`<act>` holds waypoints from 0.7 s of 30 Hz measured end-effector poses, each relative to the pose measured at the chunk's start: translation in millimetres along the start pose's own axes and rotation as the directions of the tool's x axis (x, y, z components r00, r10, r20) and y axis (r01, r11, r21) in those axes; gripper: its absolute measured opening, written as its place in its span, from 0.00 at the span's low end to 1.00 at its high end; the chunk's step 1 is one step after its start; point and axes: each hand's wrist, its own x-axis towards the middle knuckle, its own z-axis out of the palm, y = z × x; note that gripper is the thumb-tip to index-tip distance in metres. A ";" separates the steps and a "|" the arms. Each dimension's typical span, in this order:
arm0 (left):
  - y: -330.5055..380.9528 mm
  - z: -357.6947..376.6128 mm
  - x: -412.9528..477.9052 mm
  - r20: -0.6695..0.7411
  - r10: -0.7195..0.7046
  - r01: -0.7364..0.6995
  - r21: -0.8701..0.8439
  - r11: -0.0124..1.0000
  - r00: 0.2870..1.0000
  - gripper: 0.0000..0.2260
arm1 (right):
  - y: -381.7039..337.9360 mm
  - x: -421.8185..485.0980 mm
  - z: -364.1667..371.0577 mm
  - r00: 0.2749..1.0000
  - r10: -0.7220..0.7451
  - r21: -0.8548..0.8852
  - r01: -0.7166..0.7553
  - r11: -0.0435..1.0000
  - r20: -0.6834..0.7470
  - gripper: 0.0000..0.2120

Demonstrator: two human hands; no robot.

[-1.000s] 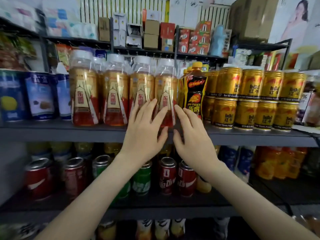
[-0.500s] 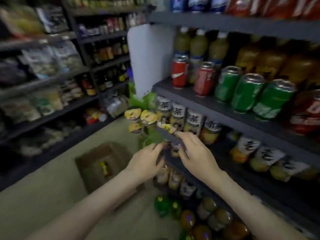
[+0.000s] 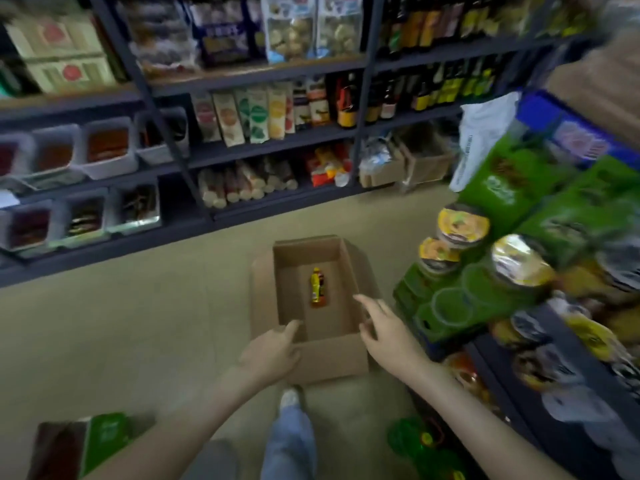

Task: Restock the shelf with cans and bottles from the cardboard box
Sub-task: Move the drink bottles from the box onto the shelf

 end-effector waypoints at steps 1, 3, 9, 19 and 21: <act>-19.5 -2.8 21.6 0.016 -0.029 0.029 -0.016 0.999 0.999 0.24 | 1.8 28.9 14.0 0.999 0.029 0.002 -0.029 1.000 0.032 0.25; -54.5 -10.6 60.4 0.038 -0.074 0.076 -0.036 0.997 0.997 0.24 | 5.9 81.9 40.3 0.991 0.102 -0.008 -0.101 0.995 0.091 0.26; -131.2 -4.1 171.8 0.070 -0.160 0.166 -0.083 0.983 0.985 0.22 | 47.0 201.2 120.7 0.930 0.299 -0.024 -0.301 0.953 0.213 0.30; -233.2 159.8 419.1 0.014 -0.307 0.306 0.057 0.950 0.952 0.28 | 221.1 353.8 314.9 0.868 0.445 -0.138 -0.424 0.895 0.219 0.34; -247.5 202.2 464.8 -0.016 -0.320 0.320 0.113 0.941 0.947 0.29 | 257.5 389.5 360.0 0.887 0.409 -0.199 -0.370 0.908 0.214 0.35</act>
